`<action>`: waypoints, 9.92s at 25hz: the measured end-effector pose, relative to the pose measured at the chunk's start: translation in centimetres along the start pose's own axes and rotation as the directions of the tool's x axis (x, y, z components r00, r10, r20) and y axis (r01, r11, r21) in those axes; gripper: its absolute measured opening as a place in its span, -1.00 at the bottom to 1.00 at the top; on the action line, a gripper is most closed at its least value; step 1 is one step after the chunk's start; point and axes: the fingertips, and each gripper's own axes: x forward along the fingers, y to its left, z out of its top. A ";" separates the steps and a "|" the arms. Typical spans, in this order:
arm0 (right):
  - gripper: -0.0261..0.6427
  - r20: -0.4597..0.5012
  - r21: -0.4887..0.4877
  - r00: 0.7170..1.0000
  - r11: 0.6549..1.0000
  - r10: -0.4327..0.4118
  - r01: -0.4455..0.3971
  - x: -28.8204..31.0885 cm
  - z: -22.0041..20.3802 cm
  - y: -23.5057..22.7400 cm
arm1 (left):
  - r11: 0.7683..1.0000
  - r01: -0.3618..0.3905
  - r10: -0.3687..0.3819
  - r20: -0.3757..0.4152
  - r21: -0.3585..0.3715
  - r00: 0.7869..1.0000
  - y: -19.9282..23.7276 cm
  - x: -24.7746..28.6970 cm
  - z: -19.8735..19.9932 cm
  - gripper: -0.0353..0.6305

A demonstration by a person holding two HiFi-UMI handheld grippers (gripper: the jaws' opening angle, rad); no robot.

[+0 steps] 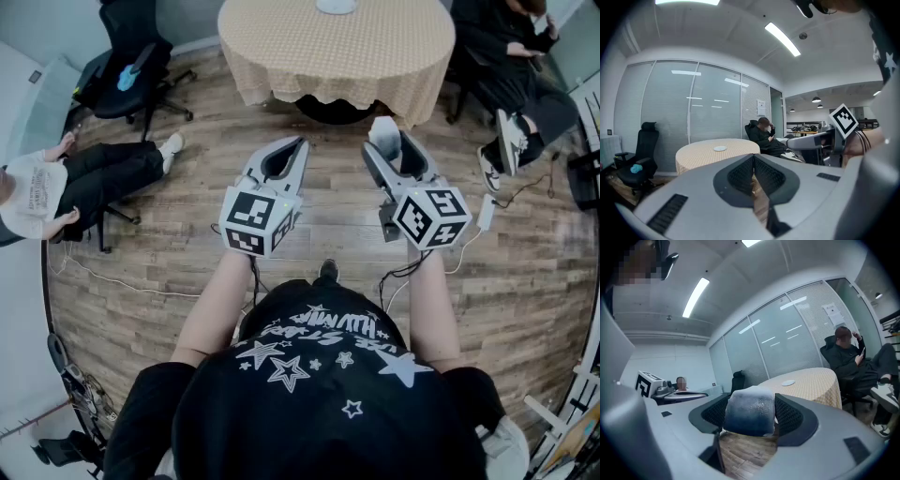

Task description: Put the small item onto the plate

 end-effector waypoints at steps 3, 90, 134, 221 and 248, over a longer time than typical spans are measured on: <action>0.01 -0.003 0.006 1.000 1.000 0.008 -0.008 0.0 -0.3 0.9 | 1.000 0.003 -0.003 -0.012 -0.015 1.000 0.2 -0.6 -0.4 -0.87; 0.01 -0.101 0.044 0.983 0.986 -0.154 0.159 28.5 6.2 -13.6 | 0.989 0.105 -0.112 -0.053 -0.107 0.992 25.0 24.4 0.6 -0.87; 0.01 -0.184 0.037 0.983 0.999 0.013 -0.007 50.1 12.2 -35.4 | 0.988 -0.119 0.105 -0.140 -0.097 0.985 35.6 48.1 3.6 -0.87; 0.01 -0.476 -0.276 0.878 0.955 -0.040 -0.106 56.8 3.7 -33.5 | 0.977 -0.111 0.057 -0.282 -0.181 0.958 36.6 52.6 -2.7 -0.87; -0.74 -0.204 -0.145 0.979 0.989 -0.002 -0.028 39.7 5.2 -16.8 | 0.993 -0.003 -0.018 -0.174 -0.118 0.985 28.2 31.5 -1.3 -0.87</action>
